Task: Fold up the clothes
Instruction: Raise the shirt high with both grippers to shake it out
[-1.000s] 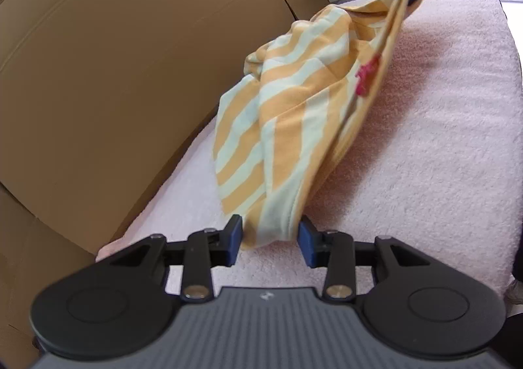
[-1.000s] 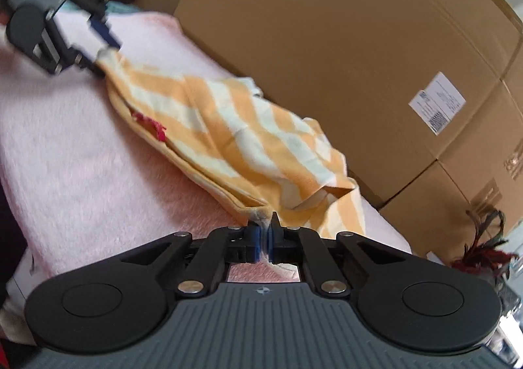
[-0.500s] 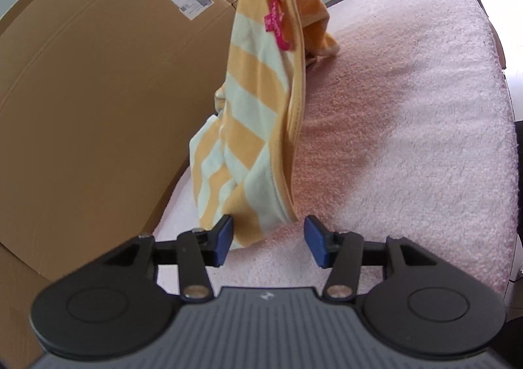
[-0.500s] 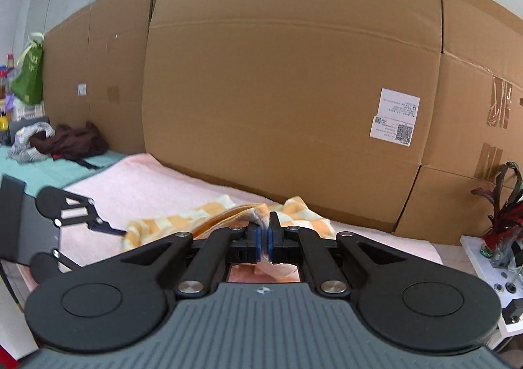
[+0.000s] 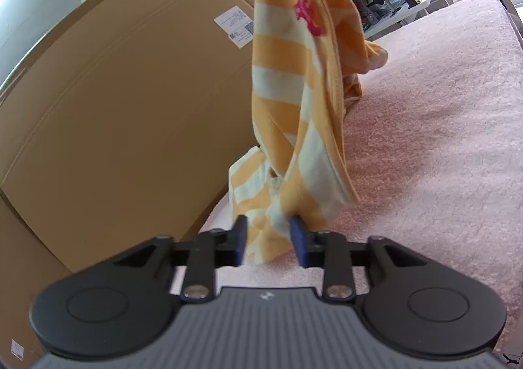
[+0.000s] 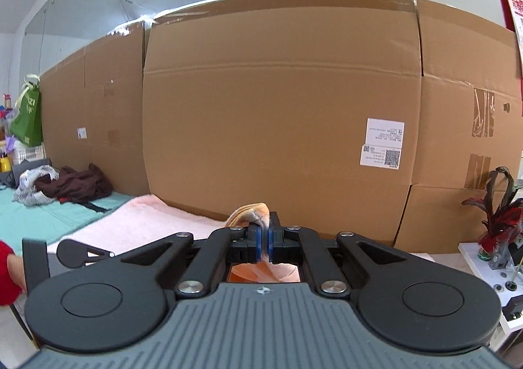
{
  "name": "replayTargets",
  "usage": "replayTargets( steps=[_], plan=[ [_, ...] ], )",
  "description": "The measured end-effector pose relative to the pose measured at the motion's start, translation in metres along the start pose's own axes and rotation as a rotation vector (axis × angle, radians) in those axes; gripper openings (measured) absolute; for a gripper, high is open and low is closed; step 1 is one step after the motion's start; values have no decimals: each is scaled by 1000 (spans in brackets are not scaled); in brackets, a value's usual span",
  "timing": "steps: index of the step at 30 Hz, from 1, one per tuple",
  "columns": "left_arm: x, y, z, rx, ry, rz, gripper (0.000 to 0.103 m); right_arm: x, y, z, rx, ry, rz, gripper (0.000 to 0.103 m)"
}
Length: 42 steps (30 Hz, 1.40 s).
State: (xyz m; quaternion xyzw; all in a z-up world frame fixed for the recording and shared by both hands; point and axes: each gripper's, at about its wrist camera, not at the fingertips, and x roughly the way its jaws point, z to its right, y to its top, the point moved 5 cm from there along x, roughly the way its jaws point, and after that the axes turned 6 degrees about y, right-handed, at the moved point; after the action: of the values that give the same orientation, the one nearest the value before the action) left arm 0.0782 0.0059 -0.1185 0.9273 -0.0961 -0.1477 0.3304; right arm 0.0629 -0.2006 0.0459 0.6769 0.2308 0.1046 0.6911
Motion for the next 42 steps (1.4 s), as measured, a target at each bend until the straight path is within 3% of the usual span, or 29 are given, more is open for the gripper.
replayTargets(
  steps=[4, 7, 8, 9, 12, 14, 16, 18, 19, 27, 30, 33, 42],
  plan=[
    [-18, 3, 10, 22, -54, 37, 58, -1, 16, -6, -11, 18, 31, 4],
    [-31, 13, 12, -42, -107, 69, 74, 2, 26, -12, -21, 19, 51, 3],
    [-34, 16, 16, -51, -118, 82, 84, 3, 28, -13, -19, 20, 56, 4],
    [-37, 20, 22, -42, -112, 96, 94, 5, 30, -14, -8, 28, 60, 4],
    [-26, 34, 42, -11, -65, 111, 95, 8, 32, -18, 36, 65, 67, 4],
    [-13, 42, 47, -46, -66, 95, 88, 3, 34, -22, 41, 76, 77, 4],
    [-1, 44, 45, -98, -75, 59, 67, -3, 35, -26, 42, 85, 88, 4],
    [5, 41, 38, -153, -61, 15, 24, -13, 39, -25, 44, 78, 109, 4],
    [6, 38, 33, -181, -41, 5, 15, -19, 41, -24, 45, 73, 119, 4],
    [-16, 38, -50, -442, 189, 19, 12, -34, 35, -7, 42, -35, 138, 4],
    [-40, 49, -106, -593, 285, 88, 12, -34, 41, -5, 48, -54, 159, 4],
    [-66, 65, -149, -700, 322, 205, 12, -44, 54, -11, 33, -54, 213, 4],
    [-124, 110, -220, -715, 414, 323, 12, -67, 107, -29, 23, -47, 374, 4]
  ],
)
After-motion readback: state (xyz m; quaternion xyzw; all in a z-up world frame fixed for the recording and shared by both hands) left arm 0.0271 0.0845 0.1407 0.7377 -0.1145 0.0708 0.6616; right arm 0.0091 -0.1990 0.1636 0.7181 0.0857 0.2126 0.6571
